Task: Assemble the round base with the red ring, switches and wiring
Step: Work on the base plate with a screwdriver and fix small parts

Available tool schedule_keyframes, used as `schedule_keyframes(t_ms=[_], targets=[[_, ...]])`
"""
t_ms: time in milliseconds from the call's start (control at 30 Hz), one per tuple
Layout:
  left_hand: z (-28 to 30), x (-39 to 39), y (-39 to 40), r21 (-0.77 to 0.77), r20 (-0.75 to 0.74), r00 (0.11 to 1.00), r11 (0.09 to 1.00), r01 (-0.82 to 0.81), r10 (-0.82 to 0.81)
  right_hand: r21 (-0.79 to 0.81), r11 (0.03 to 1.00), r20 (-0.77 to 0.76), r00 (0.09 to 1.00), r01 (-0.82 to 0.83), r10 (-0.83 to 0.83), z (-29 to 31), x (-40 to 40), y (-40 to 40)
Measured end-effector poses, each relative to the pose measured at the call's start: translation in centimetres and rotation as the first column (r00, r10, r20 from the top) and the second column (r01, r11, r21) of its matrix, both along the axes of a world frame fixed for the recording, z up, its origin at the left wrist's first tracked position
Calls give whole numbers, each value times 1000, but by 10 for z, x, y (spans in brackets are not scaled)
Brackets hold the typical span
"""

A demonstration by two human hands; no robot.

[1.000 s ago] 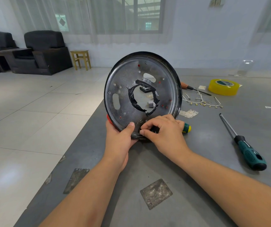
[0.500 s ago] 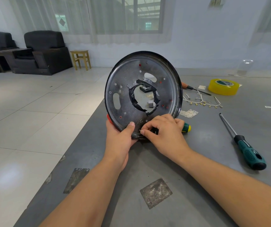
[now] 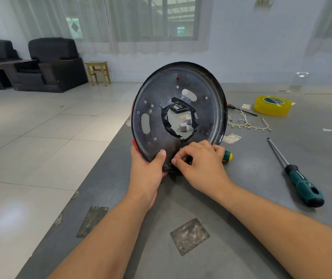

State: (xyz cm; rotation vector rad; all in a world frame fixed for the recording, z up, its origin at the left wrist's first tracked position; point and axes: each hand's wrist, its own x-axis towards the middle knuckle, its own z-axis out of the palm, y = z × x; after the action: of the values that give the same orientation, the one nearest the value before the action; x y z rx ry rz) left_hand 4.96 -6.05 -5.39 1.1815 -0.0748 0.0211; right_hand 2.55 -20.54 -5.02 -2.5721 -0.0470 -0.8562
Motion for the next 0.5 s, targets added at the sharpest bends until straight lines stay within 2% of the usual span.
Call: schedule_keyframes(t_ms=[233,500], targets=[[-4,1,0,99,33,999,995,-21,18,37,999,-29,999,23,-22,-2,2,0],[-1,0,-2,101,21,999,995,23,-25,91,995,-46,998,36,-32,-2,-1,-3]])
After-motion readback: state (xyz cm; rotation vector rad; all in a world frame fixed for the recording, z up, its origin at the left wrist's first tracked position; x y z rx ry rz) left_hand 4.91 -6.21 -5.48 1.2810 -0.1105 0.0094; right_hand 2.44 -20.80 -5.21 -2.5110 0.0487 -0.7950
